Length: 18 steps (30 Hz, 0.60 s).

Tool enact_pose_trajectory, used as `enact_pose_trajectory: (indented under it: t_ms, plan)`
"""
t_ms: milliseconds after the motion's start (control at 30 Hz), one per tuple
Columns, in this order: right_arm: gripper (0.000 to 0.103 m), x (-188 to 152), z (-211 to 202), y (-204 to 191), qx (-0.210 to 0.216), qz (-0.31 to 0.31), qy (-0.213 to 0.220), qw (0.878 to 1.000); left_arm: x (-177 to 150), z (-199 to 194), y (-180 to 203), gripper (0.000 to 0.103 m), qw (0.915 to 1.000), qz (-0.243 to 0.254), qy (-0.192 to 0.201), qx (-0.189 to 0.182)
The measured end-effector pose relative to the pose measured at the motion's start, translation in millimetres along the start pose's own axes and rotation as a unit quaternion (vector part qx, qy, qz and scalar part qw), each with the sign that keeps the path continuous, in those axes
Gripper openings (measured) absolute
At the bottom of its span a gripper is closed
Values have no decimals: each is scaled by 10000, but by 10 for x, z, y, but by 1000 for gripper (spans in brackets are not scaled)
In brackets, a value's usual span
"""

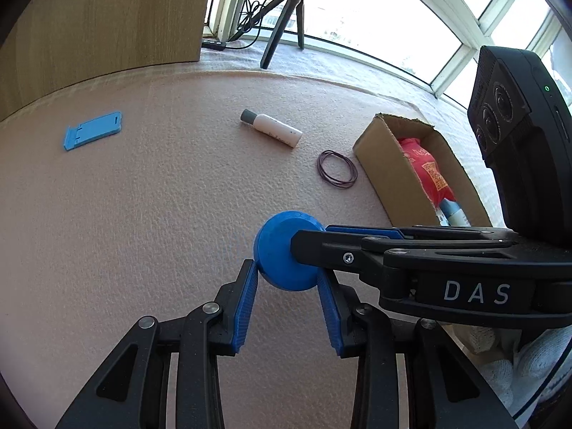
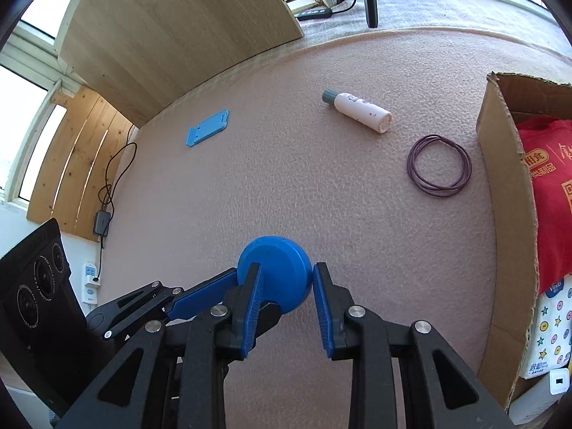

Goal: Organize objects
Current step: 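Carry the blue lid into the box and open the right gripper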

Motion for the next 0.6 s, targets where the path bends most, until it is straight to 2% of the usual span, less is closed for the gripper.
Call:
enact_pose_trajectory:
  t_ms: [267,600]
  plan:
    - [26,-138,-569,357,-243,226,452,9984,83,11,666,38,9982,532,76,-269]
    - [26,-413,-1104,877,-535,714,840,9925,61,160,1488,38,9908,1205,-51,-606]
Point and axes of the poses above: each gripper's, at about its wrist camera, not at the fingertips, and z roughly the way its jaws point, y to its right, x to its top, the point moved 2 cm from there along z, roughly the way its jaws point, and after that the axes turned 3 degrees about -z, right-handed, at the moved point
